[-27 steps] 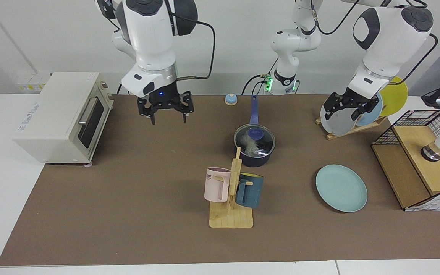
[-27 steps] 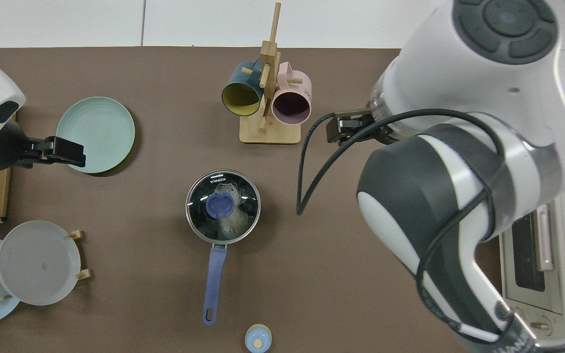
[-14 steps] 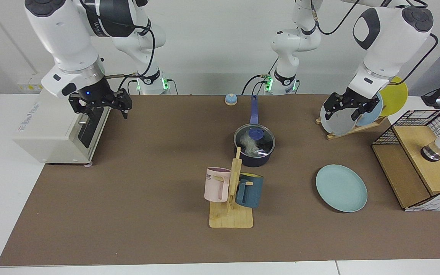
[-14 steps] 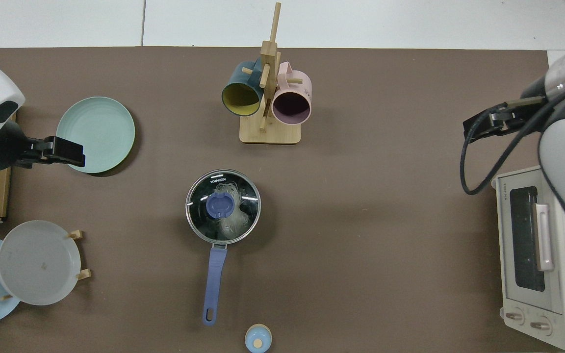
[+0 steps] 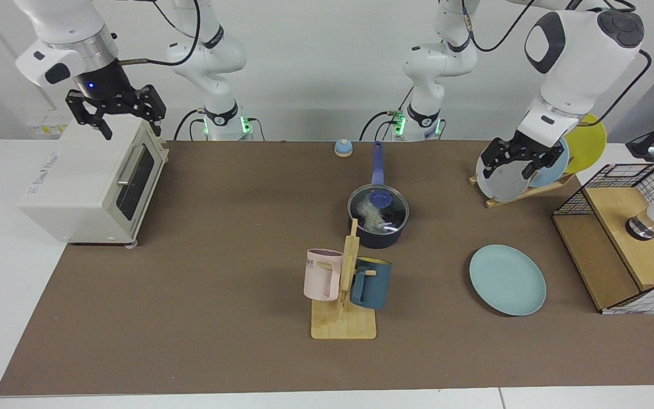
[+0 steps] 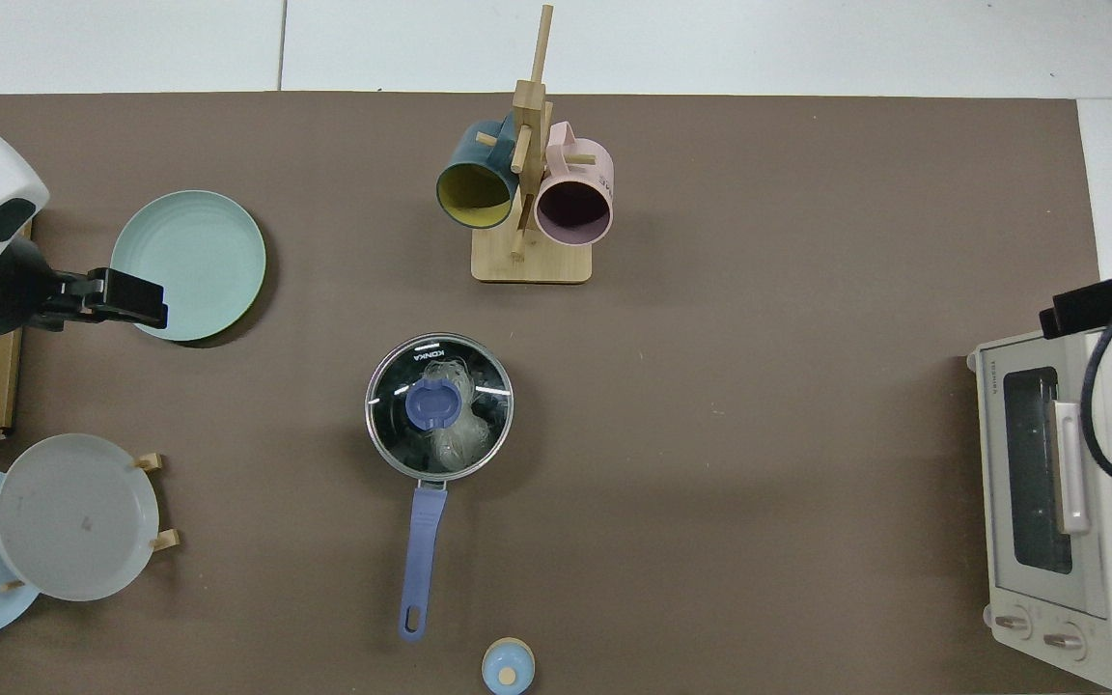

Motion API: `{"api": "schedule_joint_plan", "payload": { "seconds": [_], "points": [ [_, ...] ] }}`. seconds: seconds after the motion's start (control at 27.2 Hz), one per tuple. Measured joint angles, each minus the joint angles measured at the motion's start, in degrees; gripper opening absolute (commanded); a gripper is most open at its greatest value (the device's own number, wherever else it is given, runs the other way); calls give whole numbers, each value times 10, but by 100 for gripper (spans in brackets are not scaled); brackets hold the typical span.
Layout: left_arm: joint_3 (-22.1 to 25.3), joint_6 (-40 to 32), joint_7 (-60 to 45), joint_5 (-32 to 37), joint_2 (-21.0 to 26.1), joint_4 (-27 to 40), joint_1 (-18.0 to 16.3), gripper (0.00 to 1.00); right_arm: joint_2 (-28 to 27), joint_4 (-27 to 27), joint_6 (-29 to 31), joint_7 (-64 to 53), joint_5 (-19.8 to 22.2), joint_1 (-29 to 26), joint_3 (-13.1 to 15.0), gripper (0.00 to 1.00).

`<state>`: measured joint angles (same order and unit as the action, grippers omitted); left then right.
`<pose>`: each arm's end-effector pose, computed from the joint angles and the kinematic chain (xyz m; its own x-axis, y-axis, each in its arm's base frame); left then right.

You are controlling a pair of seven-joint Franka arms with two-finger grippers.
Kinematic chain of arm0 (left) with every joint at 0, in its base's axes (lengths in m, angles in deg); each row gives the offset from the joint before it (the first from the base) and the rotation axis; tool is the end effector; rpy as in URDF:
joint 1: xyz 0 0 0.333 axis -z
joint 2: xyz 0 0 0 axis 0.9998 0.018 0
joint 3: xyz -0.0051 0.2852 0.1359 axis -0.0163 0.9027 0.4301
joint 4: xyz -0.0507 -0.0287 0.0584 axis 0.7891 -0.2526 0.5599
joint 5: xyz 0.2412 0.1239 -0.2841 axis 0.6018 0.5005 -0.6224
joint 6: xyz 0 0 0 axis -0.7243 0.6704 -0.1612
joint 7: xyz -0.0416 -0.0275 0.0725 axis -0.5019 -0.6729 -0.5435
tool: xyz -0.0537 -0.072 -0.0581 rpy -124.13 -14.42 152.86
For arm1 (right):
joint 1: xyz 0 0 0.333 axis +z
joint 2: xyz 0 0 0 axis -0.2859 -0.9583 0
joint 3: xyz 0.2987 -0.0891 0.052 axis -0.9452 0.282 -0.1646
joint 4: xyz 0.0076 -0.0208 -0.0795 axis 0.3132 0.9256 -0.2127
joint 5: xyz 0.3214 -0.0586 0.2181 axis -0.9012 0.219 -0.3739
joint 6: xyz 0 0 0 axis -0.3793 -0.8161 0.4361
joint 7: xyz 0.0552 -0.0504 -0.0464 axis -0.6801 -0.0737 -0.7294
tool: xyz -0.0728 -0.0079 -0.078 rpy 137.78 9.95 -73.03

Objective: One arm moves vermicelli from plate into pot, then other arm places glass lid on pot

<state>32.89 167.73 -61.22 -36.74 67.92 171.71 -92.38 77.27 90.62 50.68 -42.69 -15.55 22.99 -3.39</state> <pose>0.5785 -0.0241 0.5848 0.9993 -0.0385 0.0020 -0.0386 -0.9976 0.0569 0.5528 -0.0210 0.6770 0.9970 0.0764 -0.0126 0.0763 -0.9971 -0.0058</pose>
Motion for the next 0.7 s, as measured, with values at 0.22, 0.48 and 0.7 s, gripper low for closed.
{"api": "schedule_joint_plan", "payload": {
  "seconds": [0.22,0.48,0.7],
  "points": [
    [0,0,0,0,0,0,0,100,20,27,2,-5,0,-19,0,100],
    [1,0,0,0,0,0,0,100,23,41,7,-5,0,-42,-1,100],
    [2,7,0,0,0,-1,-1,100,32,71,54,-4,0,-44,-5,100]
  ]
}}
